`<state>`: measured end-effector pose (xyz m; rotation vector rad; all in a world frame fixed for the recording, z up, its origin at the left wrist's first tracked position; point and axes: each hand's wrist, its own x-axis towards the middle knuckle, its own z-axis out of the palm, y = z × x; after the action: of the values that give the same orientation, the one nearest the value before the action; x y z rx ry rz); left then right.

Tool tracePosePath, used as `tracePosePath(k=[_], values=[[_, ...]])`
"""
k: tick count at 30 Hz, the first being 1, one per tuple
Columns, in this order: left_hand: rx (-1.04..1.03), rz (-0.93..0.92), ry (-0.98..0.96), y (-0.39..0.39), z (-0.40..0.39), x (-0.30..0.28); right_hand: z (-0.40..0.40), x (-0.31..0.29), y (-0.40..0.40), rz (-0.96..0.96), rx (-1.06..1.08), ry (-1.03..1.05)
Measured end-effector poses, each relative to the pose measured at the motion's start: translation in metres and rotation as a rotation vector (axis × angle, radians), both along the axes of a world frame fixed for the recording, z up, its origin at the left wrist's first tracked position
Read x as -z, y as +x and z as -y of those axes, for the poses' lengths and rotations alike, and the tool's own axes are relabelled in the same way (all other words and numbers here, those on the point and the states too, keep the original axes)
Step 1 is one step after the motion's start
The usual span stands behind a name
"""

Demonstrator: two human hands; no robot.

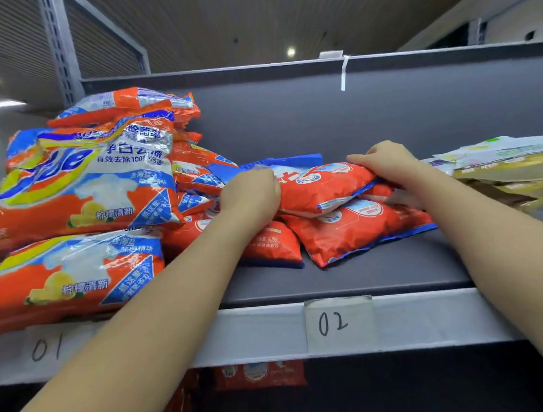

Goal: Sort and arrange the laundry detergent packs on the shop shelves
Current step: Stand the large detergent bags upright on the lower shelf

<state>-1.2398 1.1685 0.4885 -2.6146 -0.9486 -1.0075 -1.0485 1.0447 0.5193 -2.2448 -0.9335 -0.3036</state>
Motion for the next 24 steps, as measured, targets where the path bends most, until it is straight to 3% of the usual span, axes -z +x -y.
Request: tracePosePath(k=[7,12,17,20,24], values=[[-0.008,0.058,-0.136,-0.012,-0.005,-0.001,0.026,-0.012,-0.012,-0.02,0.056,-0.012],[-0.077,-0.074,-0.174,-0.018,-0.002,-0.006,0.031,-0.013,-0.015,-0.044,0.036,-0.053],[-0.101,-0.006,-0.243,-0.02,-0.004,-0.008,0.035,-0.014,-0.01,-0.065,-0.002,-0.043],[-0.089,-0.083,-0.244,-0.022,-0.004,-0.006,0.042,-0.018,-0.012,-0.085,-0.028,-0.084],[-0.003,-0.029,-0.425,-0.021,0.0,-0.007,0.047,-0.02,-0.015,-0.111,-0.052,-0.141]])
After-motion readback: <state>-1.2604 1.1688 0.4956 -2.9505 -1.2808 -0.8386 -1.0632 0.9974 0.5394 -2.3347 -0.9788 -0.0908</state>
